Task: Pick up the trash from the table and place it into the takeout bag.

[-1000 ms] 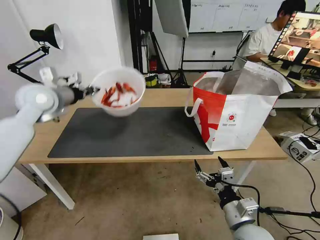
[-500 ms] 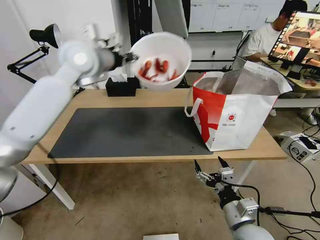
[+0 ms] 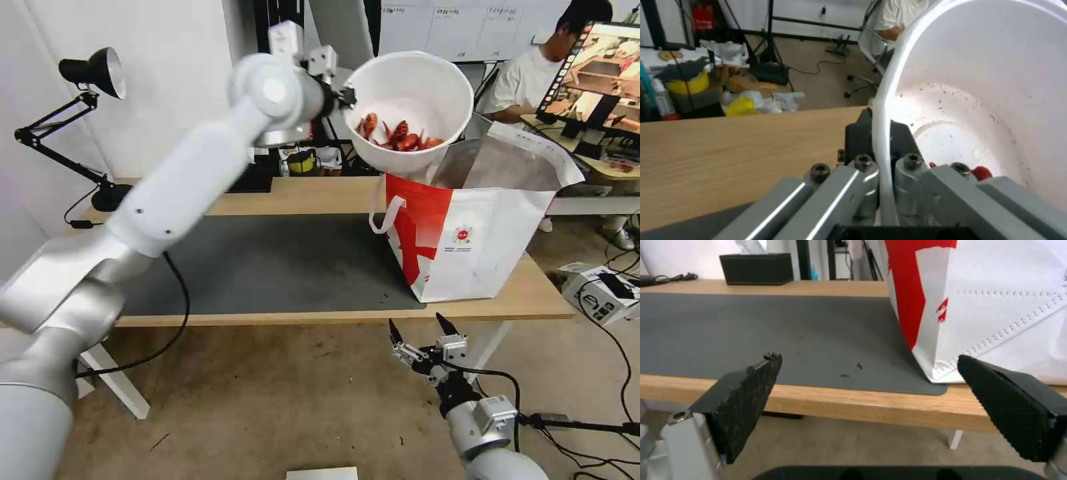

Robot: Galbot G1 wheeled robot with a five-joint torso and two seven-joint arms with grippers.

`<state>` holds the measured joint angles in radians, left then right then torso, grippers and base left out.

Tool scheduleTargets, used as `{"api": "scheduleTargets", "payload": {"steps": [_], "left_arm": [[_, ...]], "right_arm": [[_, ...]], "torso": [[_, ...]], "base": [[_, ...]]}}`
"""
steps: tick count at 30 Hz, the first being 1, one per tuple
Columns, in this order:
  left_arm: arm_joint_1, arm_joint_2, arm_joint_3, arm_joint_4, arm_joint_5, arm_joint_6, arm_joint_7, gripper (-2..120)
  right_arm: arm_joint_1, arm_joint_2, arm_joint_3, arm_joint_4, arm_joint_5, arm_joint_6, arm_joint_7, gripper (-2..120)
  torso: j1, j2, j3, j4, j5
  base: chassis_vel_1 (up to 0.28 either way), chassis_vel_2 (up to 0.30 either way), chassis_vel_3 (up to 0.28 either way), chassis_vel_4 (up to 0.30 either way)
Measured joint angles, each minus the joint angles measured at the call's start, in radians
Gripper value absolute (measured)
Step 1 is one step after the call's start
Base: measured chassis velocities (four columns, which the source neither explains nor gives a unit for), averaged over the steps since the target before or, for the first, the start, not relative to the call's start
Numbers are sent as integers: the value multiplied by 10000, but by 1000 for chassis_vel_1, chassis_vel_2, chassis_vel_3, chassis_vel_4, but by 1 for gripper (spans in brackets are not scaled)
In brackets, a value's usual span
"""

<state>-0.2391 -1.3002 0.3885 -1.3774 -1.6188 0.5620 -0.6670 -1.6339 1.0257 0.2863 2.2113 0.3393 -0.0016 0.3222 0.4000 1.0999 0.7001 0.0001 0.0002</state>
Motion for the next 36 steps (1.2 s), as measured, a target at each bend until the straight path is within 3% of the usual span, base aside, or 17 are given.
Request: {"api": "scheduleTargets", "payload": {"steps": [10, 13, 22, 27, 36], "left_arm": [[-98, -1721, 154, 1447, 604, -1197, -456, 0], [-25, -2115, 463, 1649, 1397, -1785, -484, 0], [443, -2080, 1198, 1499, 2945, -2542, -417, 0], [608, -1578, 1864, 1048, 3721, -2717, 122, 0], [691, -1224, 2078, 494, 3525, -2558, 554, 0]], "right_arm": [[0, 0, 0, 0, 0, 0, 0, 100], [0, 0, 0, 0, 0, 0, 0, 100], [0, 0, 0, 0, 0, 0, 0, 100], [0, 0, 0, 0, 0, 0, 0, 100], [0, 0, 0, 0, 0, 0, 0, 100]], "torso": [[0, 0, -1, -1, 0], [-1, 1, -3, -6, 3], [0, 1, -2, -1, 0], [0, 1, -1, 1, -2], [-1, 1, -1, 0, -2]], "base": [[0, 0, 0, 0], [0, 0, 0, 0], [0, 0, 0, 0], [0, 0, 0, 0], [0, 0, 0, 0]]}}
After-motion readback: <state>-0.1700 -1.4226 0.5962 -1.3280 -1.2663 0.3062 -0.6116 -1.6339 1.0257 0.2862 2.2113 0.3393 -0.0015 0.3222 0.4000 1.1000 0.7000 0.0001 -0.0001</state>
